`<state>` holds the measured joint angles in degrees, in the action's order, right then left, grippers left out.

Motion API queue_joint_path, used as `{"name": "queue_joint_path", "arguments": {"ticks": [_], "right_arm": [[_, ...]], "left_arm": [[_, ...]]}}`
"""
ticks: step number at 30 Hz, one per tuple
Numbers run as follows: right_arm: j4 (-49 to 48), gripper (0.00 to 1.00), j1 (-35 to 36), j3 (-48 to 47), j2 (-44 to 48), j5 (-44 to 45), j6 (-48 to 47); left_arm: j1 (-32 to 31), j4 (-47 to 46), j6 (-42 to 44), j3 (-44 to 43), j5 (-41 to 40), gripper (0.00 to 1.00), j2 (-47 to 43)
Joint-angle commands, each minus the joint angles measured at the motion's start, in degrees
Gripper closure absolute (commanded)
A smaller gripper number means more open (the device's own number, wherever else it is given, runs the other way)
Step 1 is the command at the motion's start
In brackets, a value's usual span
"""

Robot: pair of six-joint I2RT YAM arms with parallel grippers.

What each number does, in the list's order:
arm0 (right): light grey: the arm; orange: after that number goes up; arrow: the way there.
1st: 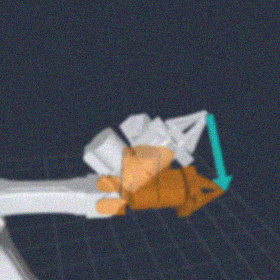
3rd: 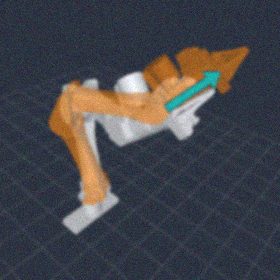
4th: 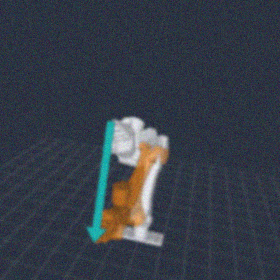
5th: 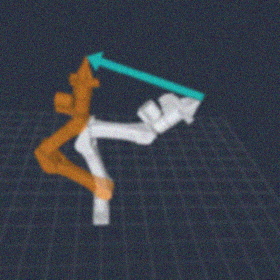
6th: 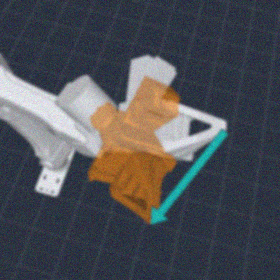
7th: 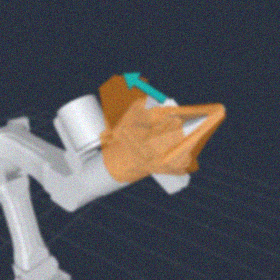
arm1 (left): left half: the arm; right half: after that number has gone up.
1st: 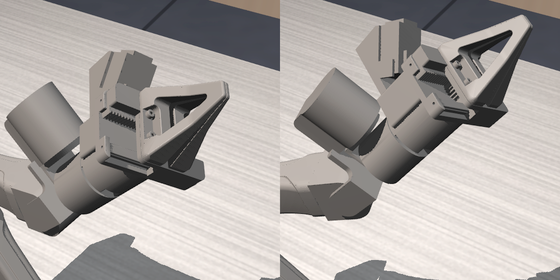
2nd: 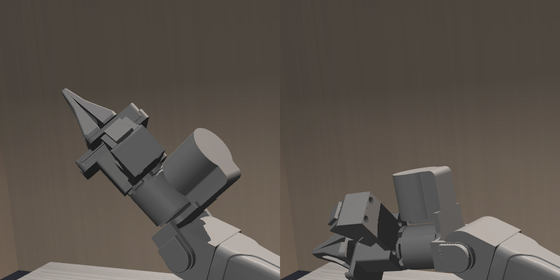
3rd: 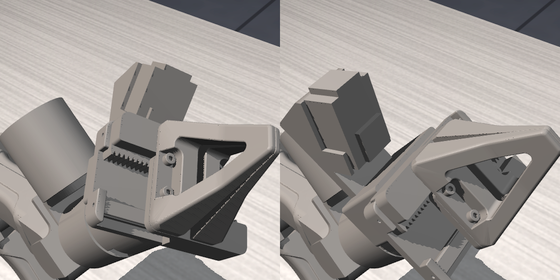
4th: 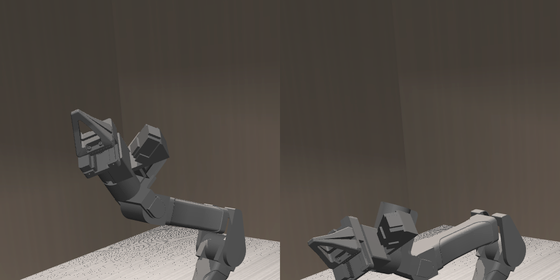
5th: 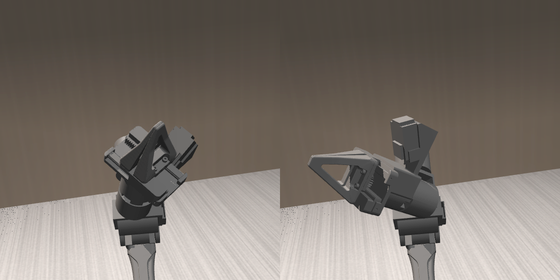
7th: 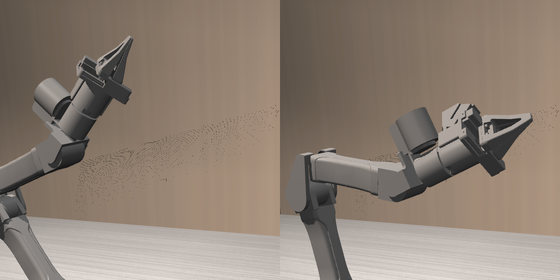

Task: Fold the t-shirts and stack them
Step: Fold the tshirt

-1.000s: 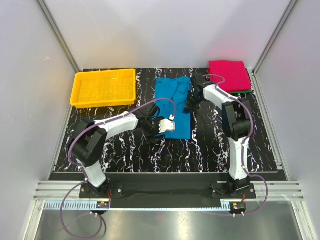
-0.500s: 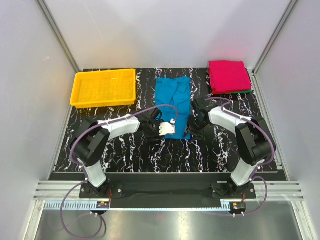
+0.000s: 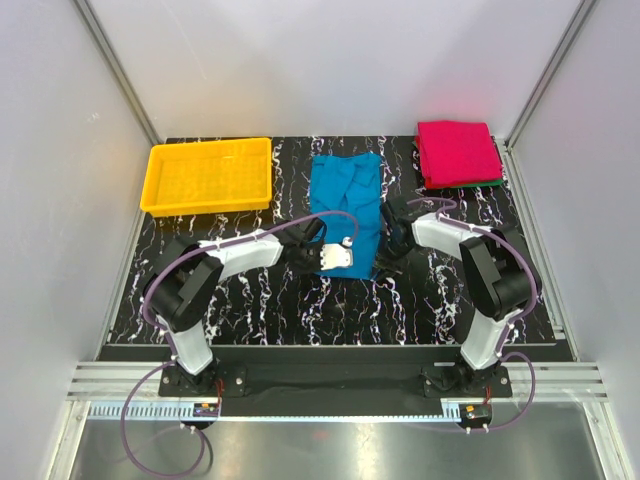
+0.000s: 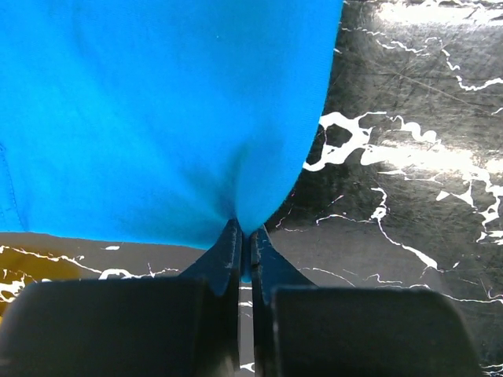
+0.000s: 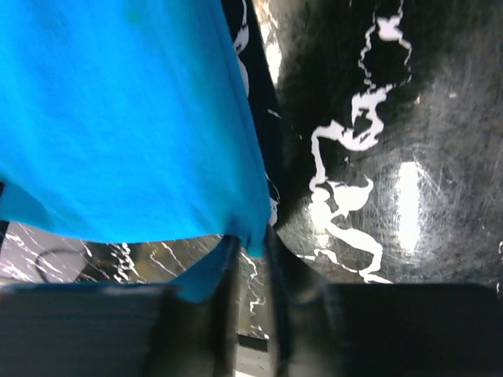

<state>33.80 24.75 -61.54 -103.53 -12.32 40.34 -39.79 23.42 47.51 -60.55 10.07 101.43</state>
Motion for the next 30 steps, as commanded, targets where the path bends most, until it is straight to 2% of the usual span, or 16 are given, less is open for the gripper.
{"name": "queue_joint_path", "arguments": {"ticks": [1, 4, 9, 13, 19, 23, 26, 30], "right_arm": [[-2.7, 0.80, -0.1, -0.3, -1.9, 6.2, -0.8], [-1.8, 1.00, -0.1, -0.2, -0.5, 6.5, -1.9], [3.2, 1.00, 1.4, 1.8, 4.0, 5.4, -3.4], [12.7, 1.00, 5.6, 2.6, 9.7, 4.8, -4.5], [23.3, 1.00, 10.7, 6.5, 21.9, 1.2, -0.4], [29.6, 1.00, 13.8, 5.1, 28.5, -1.3, 2.5], [32.2, 1.00, 13.9, 2.0, 30.5, -2.3, 2.0], [32.9, 1.00, 11.6, -3.9, 25.3, -0.7, -2.5]], "left_arm": [[-0.1, 0.8, -0.9, 0.0, 0.3, 1.00, 0.9], [0.3, 3.2, -2.2, -1.5, 3.3, 1.00, 0.1], [0.2, 9.4, -4.1, -3.1, 5.0, 1.00, -1.8], [-0.4, 15.5, -4.2, -2.1, 10.4, 1.00, -5.5], [-1.7, 29.6, -0.2, -0.8, 16.3, 1.00, -13.6], [-2.1, 41.2, 2.5, -2.0, 17.9, 1.00, -18.0], [-2.1, 45.1, 2.2, -4.9, 17.5, 1.00, -19.4], [0.7, 45.0, 0.7, -13.2, 18.3, 1.00, -17.0]]}}
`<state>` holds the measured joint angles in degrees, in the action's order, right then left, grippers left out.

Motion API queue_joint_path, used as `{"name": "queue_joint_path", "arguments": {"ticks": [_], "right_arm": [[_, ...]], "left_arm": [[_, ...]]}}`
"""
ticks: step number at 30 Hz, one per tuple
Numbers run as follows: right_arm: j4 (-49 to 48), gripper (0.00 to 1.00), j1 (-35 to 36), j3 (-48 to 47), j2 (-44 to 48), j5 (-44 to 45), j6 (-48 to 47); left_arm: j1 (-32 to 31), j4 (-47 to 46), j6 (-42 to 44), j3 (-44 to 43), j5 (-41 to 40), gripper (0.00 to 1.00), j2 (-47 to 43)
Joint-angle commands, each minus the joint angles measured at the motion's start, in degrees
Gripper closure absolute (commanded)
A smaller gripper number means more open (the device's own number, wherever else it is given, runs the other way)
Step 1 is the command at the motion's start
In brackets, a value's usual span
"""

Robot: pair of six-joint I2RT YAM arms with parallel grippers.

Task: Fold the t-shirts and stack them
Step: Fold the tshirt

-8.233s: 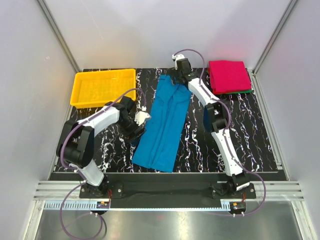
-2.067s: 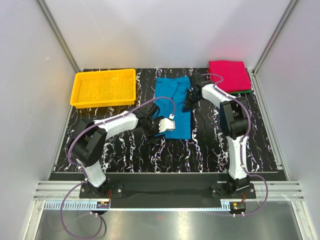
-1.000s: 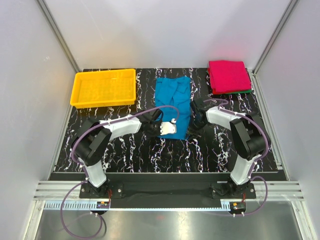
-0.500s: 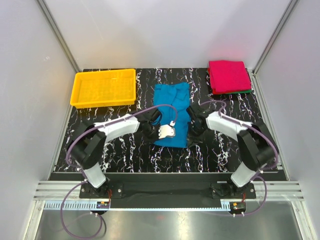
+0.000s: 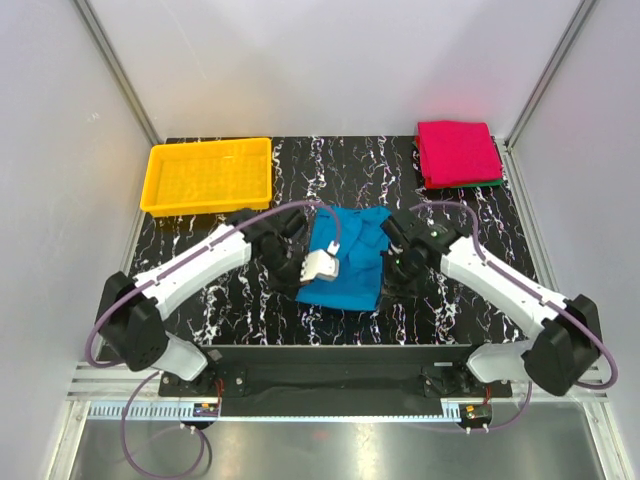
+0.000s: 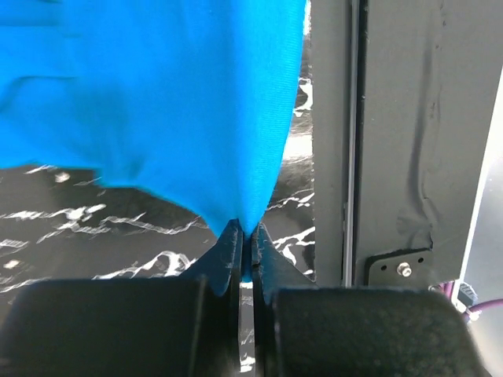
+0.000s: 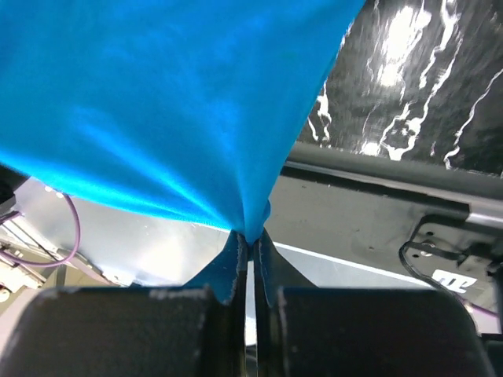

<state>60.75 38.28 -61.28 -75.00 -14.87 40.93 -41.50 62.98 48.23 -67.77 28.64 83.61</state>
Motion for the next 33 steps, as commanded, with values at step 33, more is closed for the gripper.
{"name": "queue_joint_path", "arguments": {"ticks": [33], "right_arm": [[-8.6, 1.00, -28.6, -36.6, -42.9, -1.6, -15.1]], "left_arm": [[15.7, -10.2, -12.1, -47.3, -15.9, 1.00, 40.9]]}}
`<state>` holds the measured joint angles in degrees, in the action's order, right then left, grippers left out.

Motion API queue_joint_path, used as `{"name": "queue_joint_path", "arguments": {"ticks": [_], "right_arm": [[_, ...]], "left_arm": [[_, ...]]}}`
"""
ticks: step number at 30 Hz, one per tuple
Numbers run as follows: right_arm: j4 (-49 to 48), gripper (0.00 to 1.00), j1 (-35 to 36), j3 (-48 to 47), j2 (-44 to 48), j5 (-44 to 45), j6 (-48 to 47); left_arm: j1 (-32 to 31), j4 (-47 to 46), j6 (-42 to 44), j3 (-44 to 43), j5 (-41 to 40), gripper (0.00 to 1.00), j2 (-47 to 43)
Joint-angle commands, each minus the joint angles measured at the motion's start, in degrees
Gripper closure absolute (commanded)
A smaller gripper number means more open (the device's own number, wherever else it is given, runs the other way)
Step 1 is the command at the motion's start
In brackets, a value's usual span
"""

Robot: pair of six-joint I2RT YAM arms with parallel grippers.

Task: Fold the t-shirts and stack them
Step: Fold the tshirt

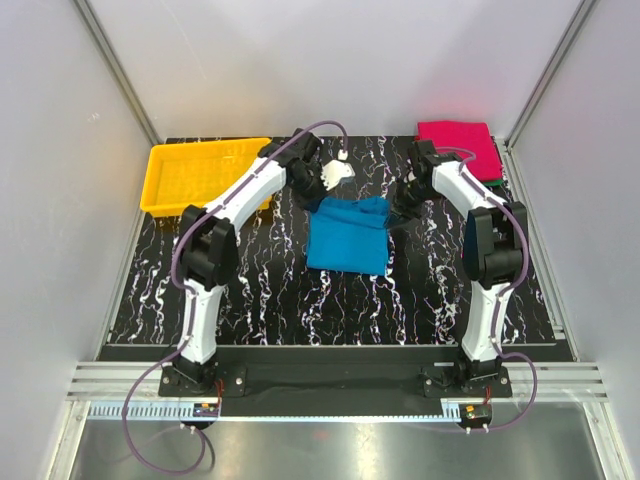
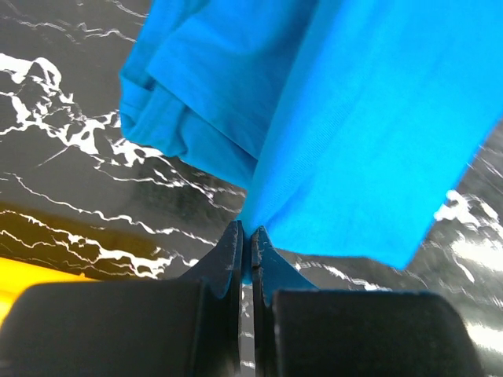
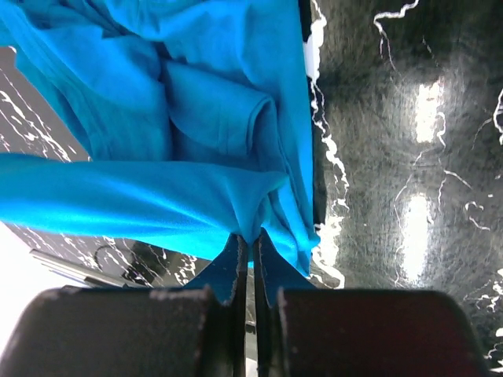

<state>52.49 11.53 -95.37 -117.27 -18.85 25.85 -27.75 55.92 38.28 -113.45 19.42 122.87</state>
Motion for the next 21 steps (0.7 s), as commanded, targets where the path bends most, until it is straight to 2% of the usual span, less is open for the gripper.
{"name": "queue_joint_path", "arguments": {"ticks": [1, 4, 7, 8, 9, 11, 12, 14, 16, 18, 21], "right_arm": [[-0.3, 1.00, -1.9, -3.2, -1.5, 1.7, -0.1], [-0.7, 1.00, -1.9, -5.0, -3.7, 1.5, 0.4], [-1.6, 0.99, -2.3, -6.2, -5.3, 2.9, 1.3], [-1.9, 0.85, -2.4, -6.8, -5.9, 3.3, 1.6], [-3.1, 0.71, -2.5, -7.0, -6.1, 3.4, 2.4], [-4.3, 0.43, -2.6, -8.7, -7.6, 3.1, 3.2], [-5.1, 0.40, -2.5, -9.7, -8.2, 3.2, 3.9], [-4.9, 0.37, -2.7, -15.0, -10.2, 4.5, 3.9], [-3.4, 0.37, -2.7, -19.2, -10.8, 8.2, 3.5], [-1.4, 0.39, -2.7, -23.2, -9.8, 10.8, 1.9], [-4.8, 0.46, -2.1, -15.0, -2.3, 15.1, 1.3]], "left_arm": [[2.2, -3.6, -3.0, -1.9, -7.0, 1.00, 2.1], [2.4, -5.8, -3.7, -1.4, -7.8, 0.98, 3.1], [2.4, -9.6, -4.6, -0.2, -9.1, 0.87, 3.7], [2.4, -10.6, -5.0, 0.1, -9.6, 0.82, 4.2], [2.5, -13.4, -5.4, 0.2, -10.4, 0.70, 4.5], [2.5, -17.1, -6.5, 0.8, -12.7, 0.54, 5.3], [2.5, -20.3, -7.0, 0.8, -16.0, 0.50, 5.6], [2.9, -21.2, -8.8, -2.0, -18.4, 0.47, 6.9], [3.8, -17.7, -11.3, -7.2, -18.5, 0.44, 7.7], [4.6, -15.7, -13.3, -8.0, -17.2, 0.43, 6.4], [4.6, -18.4, -14.0, 1.2, -10.9, 0.44, -1.4]]}}
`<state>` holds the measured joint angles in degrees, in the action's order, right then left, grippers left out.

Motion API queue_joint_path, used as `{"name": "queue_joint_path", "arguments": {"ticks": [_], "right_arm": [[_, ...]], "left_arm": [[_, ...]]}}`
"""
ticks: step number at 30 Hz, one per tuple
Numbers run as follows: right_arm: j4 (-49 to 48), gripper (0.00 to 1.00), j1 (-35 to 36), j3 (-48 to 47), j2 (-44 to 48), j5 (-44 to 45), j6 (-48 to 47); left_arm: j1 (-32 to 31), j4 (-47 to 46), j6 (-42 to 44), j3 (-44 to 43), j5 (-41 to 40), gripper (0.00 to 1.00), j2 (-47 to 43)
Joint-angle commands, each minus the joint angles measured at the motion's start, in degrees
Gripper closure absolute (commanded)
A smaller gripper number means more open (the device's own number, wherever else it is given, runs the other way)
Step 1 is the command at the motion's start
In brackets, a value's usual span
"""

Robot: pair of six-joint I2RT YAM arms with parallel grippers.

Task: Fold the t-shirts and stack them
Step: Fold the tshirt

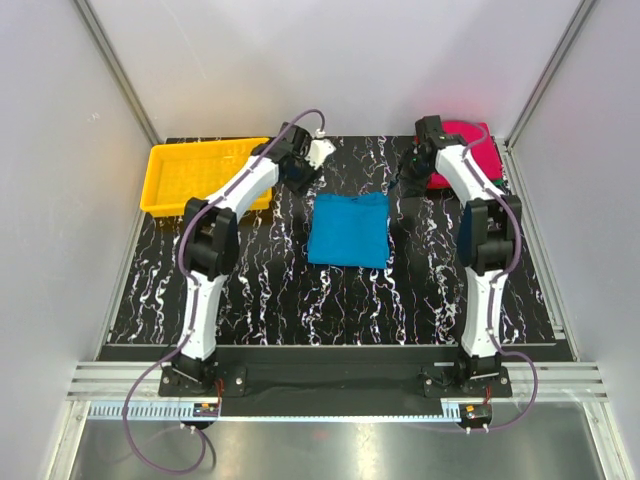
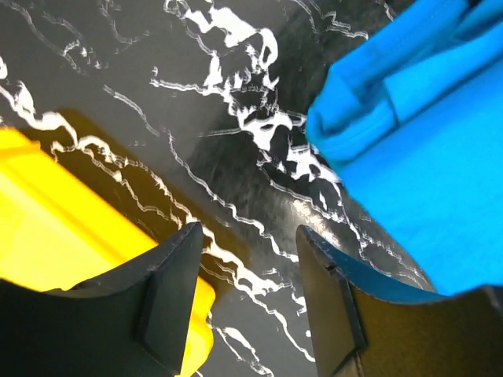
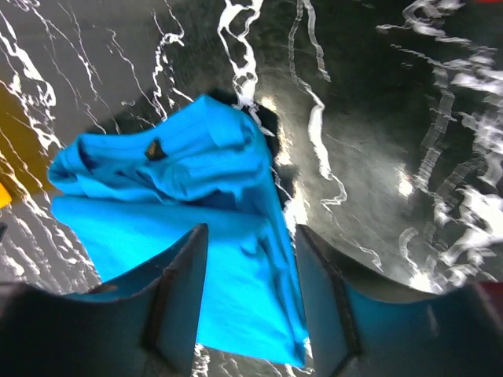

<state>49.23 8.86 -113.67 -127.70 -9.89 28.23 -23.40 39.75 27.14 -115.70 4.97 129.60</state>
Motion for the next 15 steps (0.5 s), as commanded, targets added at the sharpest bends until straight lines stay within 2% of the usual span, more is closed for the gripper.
{"name": "queue_joint_path", "arguments": {"ticks": [1, 2, 3, 4, 5, 7, 10, 15], "right_arm": [[-4.0, 0.56, 1.1, 12.3, 11.0, 6.1, -1.1], [-9.2, 0.60, 2.1, 16.8, 16.1, 5.5, -0.5], [-11.6, 0.60, 3.0, 20.6, 18.3, 5.0, -0.1], [-13.7, 0.69, 3.6, 23.9, 19.8, 2.5, 0.3], [-15.8, 0.74, 4.2, 28.5, 21.6, 0.9, 0.9], [-21.4, 0.82, 5.0, 31.7, 21.4, -4.4, 3.3], [-22.9, 0.83, 5.1, 28.6, 16.5, -7.0, 4.8], [-23.8, 0.83, 5.2, 23.3, 8.5, -5.0, 3.8]], "left_arm": [[0.2, -3.5, -2.8, 10.7, 6.2, 0.44, -12.7], [-0.2, -5.6, -2.8, 13.8, 11.2, 0.45, -14.4], [-0.6, -6.0, -2.5, 16.4, 12.9, 0.46, -15.6], [-1.0, -6.1, -2.6, 19.0, 14.4, 0.48, -16.2], [-1.5, -5.6, -2.4, 19.3, 15.8, 0.53, -15.7], [-2.3, -4.2, -2.7, 17.2, 19.2, 0.55, -13.7], [-2.4, -1.4, -4.8, 9.7, 21.3, 0.57, -7.0], [-1.7, -2.1, -7.5, 1.3, 17.9, 0.58, 1.2]]}}
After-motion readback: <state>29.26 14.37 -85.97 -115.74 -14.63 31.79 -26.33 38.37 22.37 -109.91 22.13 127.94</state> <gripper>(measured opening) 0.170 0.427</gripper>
